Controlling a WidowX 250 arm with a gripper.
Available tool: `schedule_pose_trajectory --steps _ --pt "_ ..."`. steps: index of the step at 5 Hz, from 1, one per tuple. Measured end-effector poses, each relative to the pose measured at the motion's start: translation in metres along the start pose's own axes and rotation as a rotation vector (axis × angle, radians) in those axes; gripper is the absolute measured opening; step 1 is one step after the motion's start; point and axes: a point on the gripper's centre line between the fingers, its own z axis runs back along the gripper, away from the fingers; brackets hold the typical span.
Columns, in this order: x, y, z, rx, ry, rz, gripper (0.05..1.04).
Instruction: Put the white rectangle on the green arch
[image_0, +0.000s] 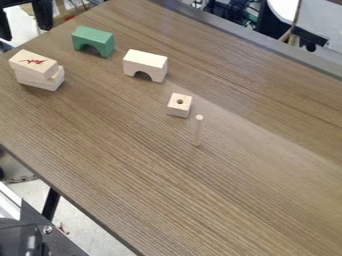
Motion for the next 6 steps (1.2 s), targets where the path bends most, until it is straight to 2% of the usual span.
schedule_pose_trajectory --steps 1,2,3,4,6 --pt "0.0 0.0 -0.014 0.028 0.036 0.002 0.999" --pt "0.001 0.0 -0.024 0.024 0.03 0.02 0.999" --pt "0.0 0.0 -0.03 -0.007 -0.008 0.063 0.999" --pt "-0.003 0.003 -0.029 -0.067 -0.041 0.102 0.999" --pt "0.0 0.002 -0.037 -0.111 -0.077 0.149 0.998"
